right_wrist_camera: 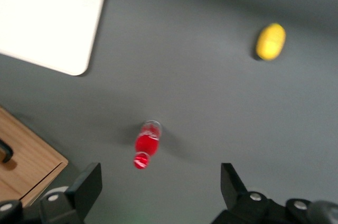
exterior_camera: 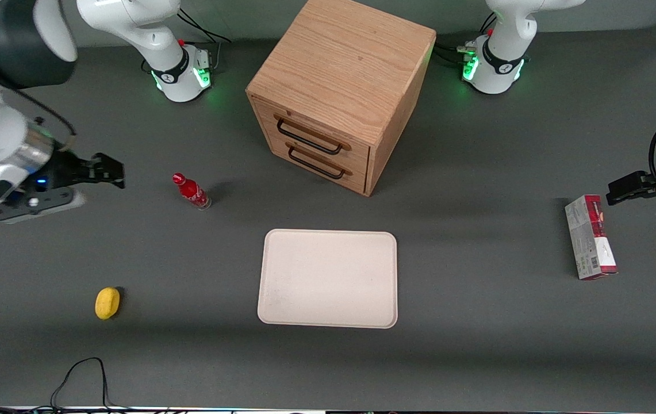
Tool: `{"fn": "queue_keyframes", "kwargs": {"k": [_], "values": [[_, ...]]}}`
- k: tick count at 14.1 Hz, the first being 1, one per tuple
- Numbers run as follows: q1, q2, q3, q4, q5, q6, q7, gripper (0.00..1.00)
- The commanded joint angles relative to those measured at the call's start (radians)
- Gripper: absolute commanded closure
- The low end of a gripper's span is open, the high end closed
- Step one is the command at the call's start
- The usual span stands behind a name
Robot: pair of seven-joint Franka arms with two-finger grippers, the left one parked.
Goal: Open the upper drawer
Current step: 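Move the right gripper to the upper drawer's black handle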
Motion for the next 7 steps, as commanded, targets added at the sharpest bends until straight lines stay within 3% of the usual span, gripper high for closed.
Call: {"fn": "queue_keyframes", "kwargs": {"k": [1,7], "values": [[0.108,0.06,-0.009,0.079,0.013,-0.016,0.004,0.0],[0.355,0.089,-0.009,0.081,0.046,-0.008,-0.003,0.0]]}}
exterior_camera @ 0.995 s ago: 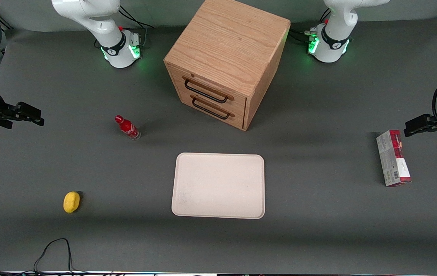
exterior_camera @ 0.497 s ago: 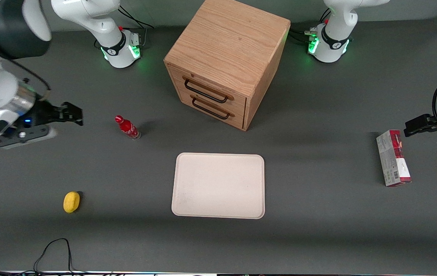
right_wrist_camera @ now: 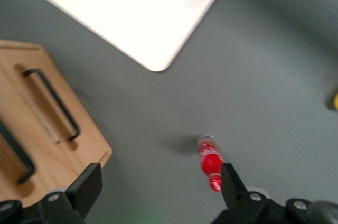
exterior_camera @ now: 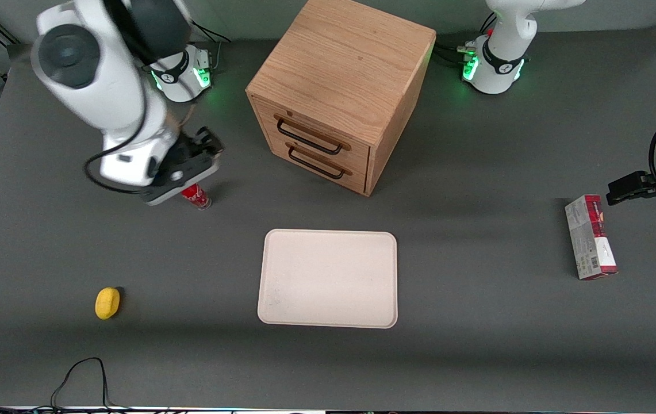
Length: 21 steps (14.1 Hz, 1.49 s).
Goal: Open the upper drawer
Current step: 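Move the right gripper to the upper drawer's black handle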
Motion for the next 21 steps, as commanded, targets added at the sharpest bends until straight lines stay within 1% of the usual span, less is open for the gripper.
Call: {"fn": "queue_keyframes", "kwargs": {"k": [1,4,6,10,11,12,14,15,19,21], "values": [[0.089,0.035,-0.013,0.033,0.018,-0.005,-0.003,0.0],[0.169,0.067,-0.013,0.046,0.018,0.0,-0.003,0.0],[0.198,0.079,-0.013,0.047,0.018,0.028,-0.002,0.0],[0.2,0.087,0.027,0.047,0.024,0.037,-0.003,0.0],[0.2,0.089,0.036,0.045,0.035,0.037,-0.006,0.0],[0.199,0.09,0.04,0.043,0.053,0.037,-0.025,0.0],[0.197,0.089,0.038,0.036,0.106,0.032,-0.156,0.0],[0.196,0.087,0.038,0.033,0.12,0.025,-0.18,0.0],[0.199,0.095,0.038,0.028,0.127,0.026,-0.181,0.0],[0.199,0.099,0.038,-0.005,0.121,0.047,-0.181,0.0]]}}
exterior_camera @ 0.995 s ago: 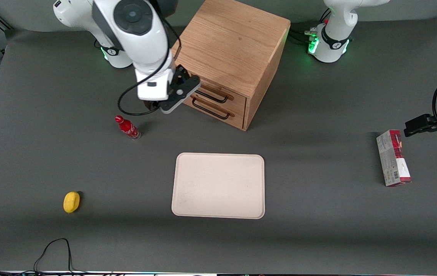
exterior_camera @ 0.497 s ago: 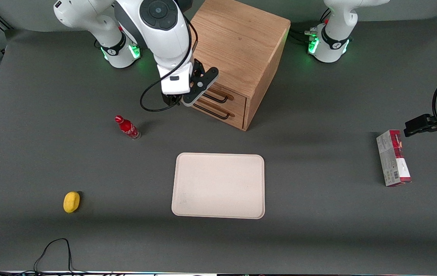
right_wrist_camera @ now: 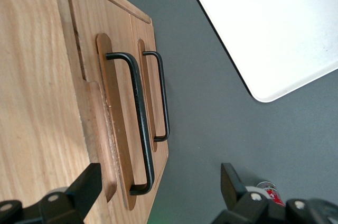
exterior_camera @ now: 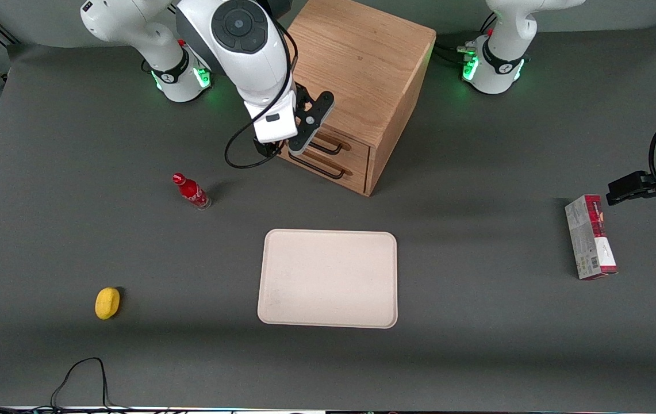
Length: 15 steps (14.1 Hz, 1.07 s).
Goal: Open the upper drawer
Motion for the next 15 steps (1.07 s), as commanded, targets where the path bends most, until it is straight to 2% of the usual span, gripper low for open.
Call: {"fn": "queue_keyframes", "kwargs": {"k": [1,6,9,15], "values": [[0.0,0.014,-0.003,-0.036,0.021,0.039,-0.029,0.0],[0.001,0.014,-0.003,-0.116,0.015,0.122,-0.031,0.0],[0.003,0.02,-0.001,-0.125,-0.01,0.136,-0.035,0.0],[0.021,0.051,-0.003,-0.131,-0.013,0.165,-0.043,0.0]]}}
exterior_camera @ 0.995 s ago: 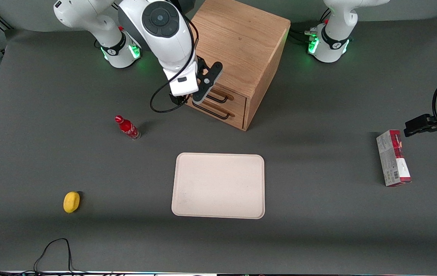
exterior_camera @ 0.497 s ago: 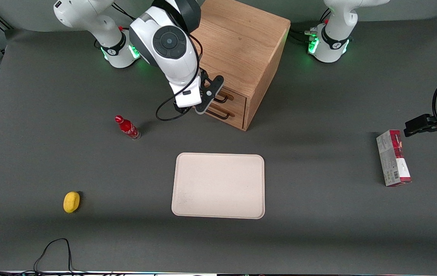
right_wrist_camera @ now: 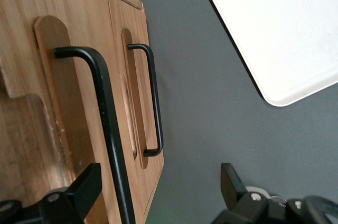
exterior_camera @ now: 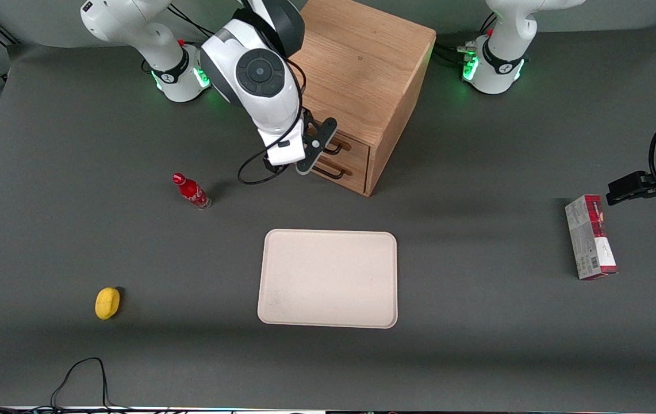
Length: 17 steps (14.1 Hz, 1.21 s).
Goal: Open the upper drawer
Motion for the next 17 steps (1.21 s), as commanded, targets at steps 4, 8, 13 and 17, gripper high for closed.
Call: {"fn": "queue_keyframes", "kwargs": {"k": [4,8,13,17], "values": [[0.012,0.038,-0.006,-0.002,-0.037,0.045,-0.021,0.0],[0.009,0.058,-0.013,-0.002,-0.04,0.061,-0.021,0.0],[0.001,0.061,-0.015,0.003,-0.043,0.062,-0.023,0.0],[-0.039,0.077,-0.016,0.02,-0.043,0.062,-0.068,0.0]]}}
